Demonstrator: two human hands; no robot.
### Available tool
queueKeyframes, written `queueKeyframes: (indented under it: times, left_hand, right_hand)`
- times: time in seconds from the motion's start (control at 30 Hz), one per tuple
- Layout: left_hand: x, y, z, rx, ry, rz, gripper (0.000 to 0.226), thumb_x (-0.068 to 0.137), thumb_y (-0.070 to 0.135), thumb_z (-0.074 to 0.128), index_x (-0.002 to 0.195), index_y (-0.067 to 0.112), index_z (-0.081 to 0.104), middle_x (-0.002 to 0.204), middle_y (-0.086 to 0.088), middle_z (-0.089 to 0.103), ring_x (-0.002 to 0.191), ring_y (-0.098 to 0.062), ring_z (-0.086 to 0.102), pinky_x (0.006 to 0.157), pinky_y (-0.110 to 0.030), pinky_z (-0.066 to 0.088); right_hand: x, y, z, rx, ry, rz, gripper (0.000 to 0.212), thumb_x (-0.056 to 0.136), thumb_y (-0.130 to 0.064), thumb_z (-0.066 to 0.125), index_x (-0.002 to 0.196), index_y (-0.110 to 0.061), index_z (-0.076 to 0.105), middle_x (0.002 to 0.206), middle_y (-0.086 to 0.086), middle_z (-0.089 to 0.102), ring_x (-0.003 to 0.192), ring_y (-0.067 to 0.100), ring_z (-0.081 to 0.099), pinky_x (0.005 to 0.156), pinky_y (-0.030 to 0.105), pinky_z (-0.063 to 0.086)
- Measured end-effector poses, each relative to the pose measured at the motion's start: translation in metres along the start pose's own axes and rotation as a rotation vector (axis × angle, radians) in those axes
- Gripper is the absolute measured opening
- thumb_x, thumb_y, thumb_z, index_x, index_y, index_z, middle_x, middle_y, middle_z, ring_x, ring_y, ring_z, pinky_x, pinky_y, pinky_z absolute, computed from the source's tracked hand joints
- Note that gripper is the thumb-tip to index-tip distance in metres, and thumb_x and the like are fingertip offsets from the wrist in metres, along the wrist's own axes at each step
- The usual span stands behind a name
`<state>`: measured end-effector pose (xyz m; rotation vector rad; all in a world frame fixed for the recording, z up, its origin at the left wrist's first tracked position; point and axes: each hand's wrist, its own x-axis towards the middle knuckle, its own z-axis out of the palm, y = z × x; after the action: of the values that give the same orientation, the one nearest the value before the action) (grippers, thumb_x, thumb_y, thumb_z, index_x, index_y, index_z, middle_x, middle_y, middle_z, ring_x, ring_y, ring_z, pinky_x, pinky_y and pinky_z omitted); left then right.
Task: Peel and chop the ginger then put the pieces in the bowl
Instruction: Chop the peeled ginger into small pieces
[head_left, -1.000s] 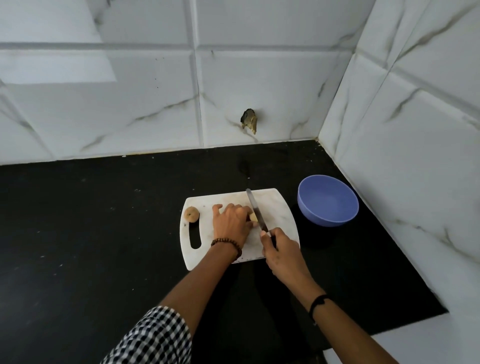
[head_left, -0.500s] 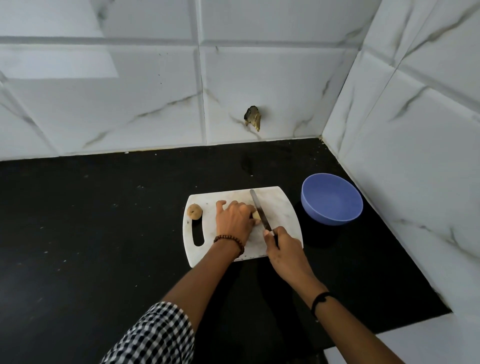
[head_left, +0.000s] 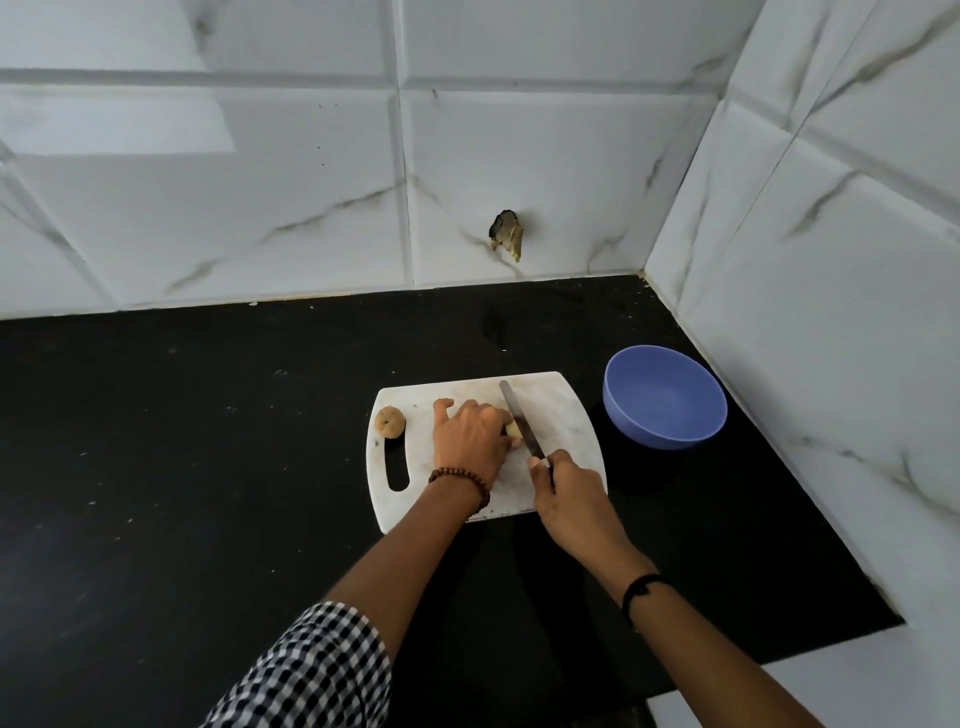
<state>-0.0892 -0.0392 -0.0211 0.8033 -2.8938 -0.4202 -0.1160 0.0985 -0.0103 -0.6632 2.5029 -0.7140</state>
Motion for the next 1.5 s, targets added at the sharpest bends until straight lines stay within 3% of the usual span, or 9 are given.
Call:
queueKeyframes:
  times: [0.23, 0.63, 0.77, 0.87, 1.03, 1.2, 1.5]
  left_hand:
    - [0.001, 0.001, 0.000, 0.007, 0.000, -0.008, 0.018, 0.092, 0.035, 0.056, 0.102, 0.027, 0.069, 0.096, 0.006, 0.067, 0.103, -0.013, 0.056, 0.108, -0.041, 0.021]
    - [0.004, 0.000, -0.001, 0.014, -0.018, -0.003, 0.021, 0.092, 0.038, 0.055, 0.101, 0.027, 0.070, 0.092, 0.006, 0.067, 0.100, -0.013, 0.057, 0.108, -0.041, 0.022]
    - [0.005, -0.001, -0.001, 0.005, -0.019, -0.003, 0.021, 0.093, 0.039, 0.054, 0.097, 0.027, 0.071, 0.090, 0.006, 0.067, 0.098, -0.013, 0.057, 0.108, -0.041, 0.022]
    - [0.006, -0.001, 0.001, 0.032, -0.017, 0.006, 0.018, 0.093, 0.036, 0.055, 0.095, 0.027, 0.071, 0.088, 0.006, 0.066, 0.097, -0.014, 0.058, 0.108, -0.040, 0.022]
    - [0.007, -0.001, 0.000, 0.053, -0.021, 0.022, 0.020, 0.093, 0.036, 0.053, 0.098, 0.026, 0.070, 0.091, 0.005, 0.066, 0.099, -0.014, 0.056, 0.108, -0.041, 0.022]
    - [0.008, -0.002, 0.000, 0.045, -0.027, 0.021, 0.018, 0.092, 0.037, 0.055, 0.096, 0.027, 0.070, 0.089, 0.006, 0.066, 0.098, -0.013, 0.057, 0.108, -0.040, 0.022]
    - [0.009, -0.002, 0.000, 0.062, 0.006, 0.032, 0.016, 0.092, 0.035, 0.056, 0.092, 0.027, 0.070, 0.082, 0.007, 0.065, 0.092, -0.013, 0.058, 0.108, -0.038, 0.023]
  right_hand:
    - [0.001, -0.005, 0.006, -0.125, 0.086, -0.015, 0.033, 0.105, -0.041, 0.033, 0.106, -0.014, 0.053, 0.096, 0.007, 0.060, 0.084, 0.019, 0.061, 0.076, 0.036, 0.055]
    - [0.000, -0.002, 0.007, -0.148, 0.114, -0.034, 0.030, 0.104, -0.038, 0.037, 0.104, -0.015, 0.055, 0.084, -0.002, 0.056, 0.076, 0.013, 0.058, 0.067, 0.028, 0.050]
    - [-0.001, -0.004, 0.010, -0.176, 0.108, -0.035, 0.027, 0.104, -0.037, 0.037, 0.106, -0.015, 0.052, 0.090, 0.003, 0.061, 0.079, 0.016, 0.062, 0.070, 0.032, 0.054]
    - [0.001, -0.007, 0.010, -0.202, 0.093, -0.025, 0.025, 0.105, -0.033, 0.038, 0.108, -0.012, 0.052, 0.093, 0.004, 0.060, 0.077, 0.016, 0.059, 0.065, 0.028, 0.047]
    - [0.004, -0.003, 0.010, -0.160, 0.080, -0.022, 0.027, 0.104, -0.035, 0.038, 0.107, -0.013, 0.053, 0.093, 0.005, 0.061, 0.081, 0.018, 0.063, 0.072, 0.034, 0.055]
    - [0.008, 0.001, 0.007, -0.149, 0.050, -0.018, 0.027, 0.103, -0.038, 0.039, 0.109, -0.016, 0.053, 0.091, 0.001, 0.060, 0.079, 0.013, 0.062, 0.074, 0.030, 0.056]
    - [0.005, -0.005, 0.006, -0.307, 0.011, -0.037, 0.022, 0.103, -0.031, 0.045, 0.118, -0.015, 0.045, 0.098, 0.004, 0.063, 0.082, 0.014, 0.064, 0.076, 0.029, 0.056]
